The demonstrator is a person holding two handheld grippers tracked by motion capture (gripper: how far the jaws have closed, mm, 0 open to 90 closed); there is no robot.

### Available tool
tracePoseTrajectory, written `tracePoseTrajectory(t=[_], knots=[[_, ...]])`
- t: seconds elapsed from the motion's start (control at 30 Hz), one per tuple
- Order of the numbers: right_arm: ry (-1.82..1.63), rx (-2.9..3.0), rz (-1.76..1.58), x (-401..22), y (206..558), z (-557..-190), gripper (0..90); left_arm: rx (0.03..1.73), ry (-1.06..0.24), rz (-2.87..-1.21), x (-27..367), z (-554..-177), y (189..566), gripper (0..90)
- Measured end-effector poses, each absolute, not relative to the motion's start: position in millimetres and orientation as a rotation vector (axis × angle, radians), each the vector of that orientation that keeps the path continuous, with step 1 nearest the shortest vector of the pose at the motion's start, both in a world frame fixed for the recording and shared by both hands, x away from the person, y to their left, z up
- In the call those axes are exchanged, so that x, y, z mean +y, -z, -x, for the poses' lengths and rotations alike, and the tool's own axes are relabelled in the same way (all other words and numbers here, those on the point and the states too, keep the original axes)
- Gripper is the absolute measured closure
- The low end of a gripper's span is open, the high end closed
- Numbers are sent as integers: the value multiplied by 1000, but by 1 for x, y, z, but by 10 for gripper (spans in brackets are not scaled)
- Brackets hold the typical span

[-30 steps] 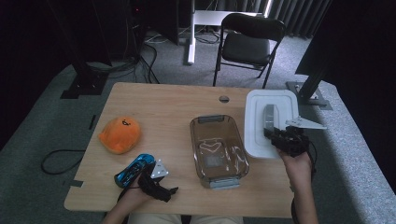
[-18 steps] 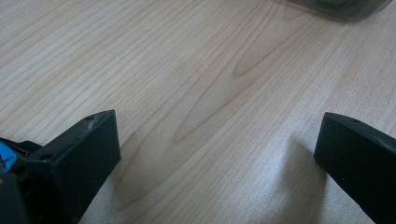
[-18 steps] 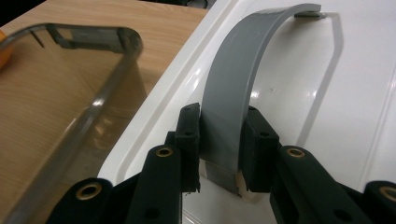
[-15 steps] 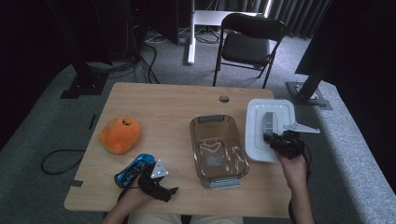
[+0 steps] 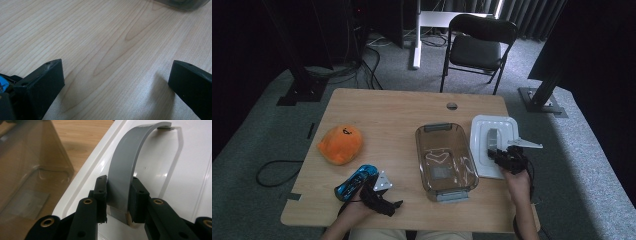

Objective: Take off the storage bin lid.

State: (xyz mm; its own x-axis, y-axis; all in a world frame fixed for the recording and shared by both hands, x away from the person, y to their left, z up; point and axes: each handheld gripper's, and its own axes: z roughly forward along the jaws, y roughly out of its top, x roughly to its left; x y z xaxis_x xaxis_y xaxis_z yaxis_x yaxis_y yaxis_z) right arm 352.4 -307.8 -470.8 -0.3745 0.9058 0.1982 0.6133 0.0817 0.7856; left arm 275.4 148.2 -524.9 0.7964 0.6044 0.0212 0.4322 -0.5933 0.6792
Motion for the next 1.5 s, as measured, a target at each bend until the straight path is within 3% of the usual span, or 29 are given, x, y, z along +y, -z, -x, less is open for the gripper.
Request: tracePoseTrajectory(t=[1.07, 1.5], knots=[[-1245, 2098, -1591, -305, 518, -381, 680, 759, -324, -2297, 148, -275, 525, 9], [-1165, 2137, -1554, -304, 510, -382, 469, 723, -310, -2307, 148, -274, 525, 9]])
